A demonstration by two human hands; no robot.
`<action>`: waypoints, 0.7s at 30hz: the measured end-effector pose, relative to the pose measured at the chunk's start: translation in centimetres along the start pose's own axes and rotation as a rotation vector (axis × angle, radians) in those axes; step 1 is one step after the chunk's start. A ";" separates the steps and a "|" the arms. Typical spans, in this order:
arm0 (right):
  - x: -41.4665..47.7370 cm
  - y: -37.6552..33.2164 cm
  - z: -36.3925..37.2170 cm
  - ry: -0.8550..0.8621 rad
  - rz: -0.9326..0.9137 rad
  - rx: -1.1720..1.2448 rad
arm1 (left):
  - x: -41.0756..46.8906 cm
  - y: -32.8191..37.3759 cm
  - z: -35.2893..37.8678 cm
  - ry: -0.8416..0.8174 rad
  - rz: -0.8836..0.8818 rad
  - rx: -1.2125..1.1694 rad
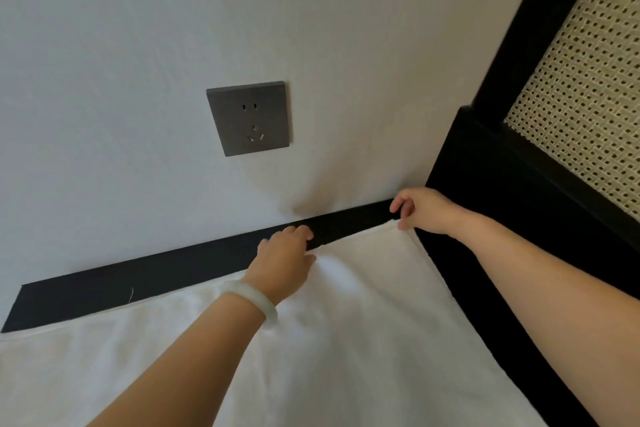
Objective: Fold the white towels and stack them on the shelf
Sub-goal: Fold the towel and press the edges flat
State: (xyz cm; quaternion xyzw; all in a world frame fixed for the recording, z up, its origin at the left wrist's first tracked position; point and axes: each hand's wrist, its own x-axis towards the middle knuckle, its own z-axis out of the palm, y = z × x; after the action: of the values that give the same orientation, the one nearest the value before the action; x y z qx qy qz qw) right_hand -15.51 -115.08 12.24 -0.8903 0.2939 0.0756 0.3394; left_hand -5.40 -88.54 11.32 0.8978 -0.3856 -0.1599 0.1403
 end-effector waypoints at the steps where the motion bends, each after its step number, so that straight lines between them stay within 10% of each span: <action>1: 0.2 0.7 0.1 0.040 0.014 -0.009 | -0.1 -0.6 0.4 0.000 0.012 0.038; 21: 0.4 1.4 2.1 0.211 0.168 0.354 | 1.6 -2.6 -0.2 -0.129 -0.040 0.053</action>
State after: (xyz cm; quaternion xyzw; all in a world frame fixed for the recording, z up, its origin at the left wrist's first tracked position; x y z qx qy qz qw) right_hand -15.81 -114.76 9.75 -0.7923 0.4093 -0.0427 0.4504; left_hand -2.58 -87.94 10.23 0.8966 -0.3799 -0.2098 0.0884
